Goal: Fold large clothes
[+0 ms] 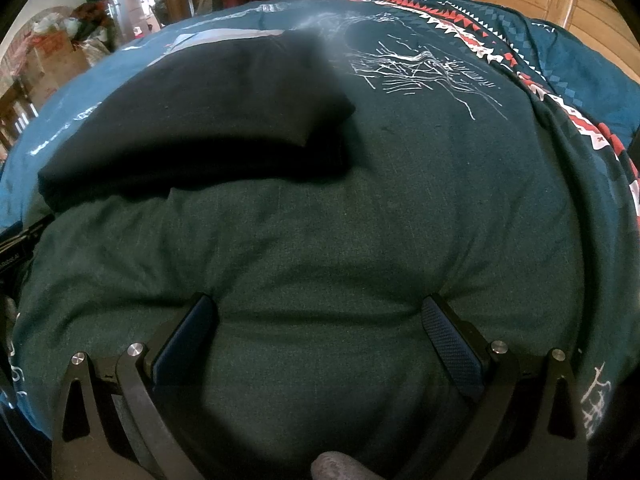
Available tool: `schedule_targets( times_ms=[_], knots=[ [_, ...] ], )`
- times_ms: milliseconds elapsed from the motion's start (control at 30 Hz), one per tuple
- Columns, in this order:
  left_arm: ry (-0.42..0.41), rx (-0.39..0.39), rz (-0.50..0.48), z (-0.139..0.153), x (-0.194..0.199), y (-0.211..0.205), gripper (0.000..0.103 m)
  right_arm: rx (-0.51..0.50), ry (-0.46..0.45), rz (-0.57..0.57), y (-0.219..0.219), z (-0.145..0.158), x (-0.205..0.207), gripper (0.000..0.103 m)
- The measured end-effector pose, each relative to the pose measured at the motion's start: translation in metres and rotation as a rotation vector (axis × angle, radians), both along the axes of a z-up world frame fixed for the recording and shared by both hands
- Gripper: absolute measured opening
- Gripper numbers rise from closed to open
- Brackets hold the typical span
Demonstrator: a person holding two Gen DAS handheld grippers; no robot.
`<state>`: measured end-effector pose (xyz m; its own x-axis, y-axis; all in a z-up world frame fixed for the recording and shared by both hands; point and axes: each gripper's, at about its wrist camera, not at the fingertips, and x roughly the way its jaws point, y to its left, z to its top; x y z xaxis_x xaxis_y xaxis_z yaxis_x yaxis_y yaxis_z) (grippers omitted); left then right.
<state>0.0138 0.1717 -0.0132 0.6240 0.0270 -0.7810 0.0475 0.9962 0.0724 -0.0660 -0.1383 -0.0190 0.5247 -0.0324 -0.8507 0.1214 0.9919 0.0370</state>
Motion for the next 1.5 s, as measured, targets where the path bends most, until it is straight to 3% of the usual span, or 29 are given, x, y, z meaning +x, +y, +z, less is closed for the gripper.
schedule_targets(
  times_ms=[1500],
  knots=[
    [-0.003,-0.001,-0.001,-0.0003,-0.0001,0.0,0.103,0.004,0.0,0.002,-0.0006,-0.0024,0.0021,0.103]
  ],
)
